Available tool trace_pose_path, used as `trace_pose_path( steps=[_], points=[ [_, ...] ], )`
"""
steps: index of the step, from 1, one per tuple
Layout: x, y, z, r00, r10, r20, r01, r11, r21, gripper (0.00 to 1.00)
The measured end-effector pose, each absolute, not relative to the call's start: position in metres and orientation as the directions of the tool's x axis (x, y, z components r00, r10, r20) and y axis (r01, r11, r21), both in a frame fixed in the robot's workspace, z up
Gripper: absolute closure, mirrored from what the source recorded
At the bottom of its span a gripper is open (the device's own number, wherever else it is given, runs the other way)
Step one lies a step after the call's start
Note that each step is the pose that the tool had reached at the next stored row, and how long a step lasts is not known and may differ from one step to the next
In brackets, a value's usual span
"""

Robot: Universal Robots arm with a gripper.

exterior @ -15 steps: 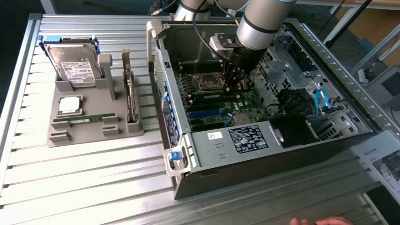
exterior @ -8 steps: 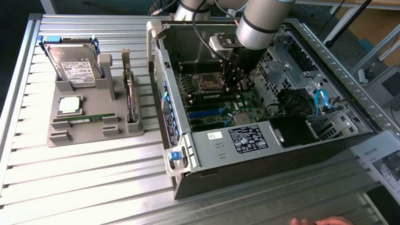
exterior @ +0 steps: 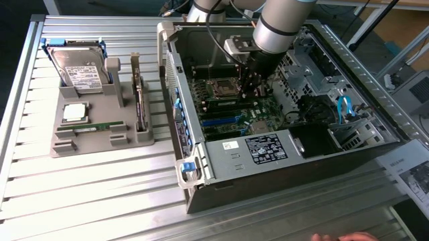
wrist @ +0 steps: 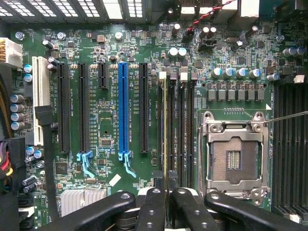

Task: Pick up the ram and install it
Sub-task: 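Insert the ram into the slot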

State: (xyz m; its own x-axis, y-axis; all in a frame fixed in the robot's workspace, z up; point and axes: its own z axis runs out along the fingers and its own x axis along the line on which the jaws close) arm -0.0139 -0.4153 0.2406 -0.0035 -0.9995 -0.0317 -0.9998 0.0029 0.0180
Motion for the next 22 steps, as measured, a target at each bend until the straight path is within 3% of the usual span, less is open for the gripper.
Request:
trace_pose_path(
  steps=[22],
  points=[
    [-0.0139,-0.4153,0.2379,-0.004,-0.999,-0.032,-1.0,0.003,0.018,0.88]
  ],
)
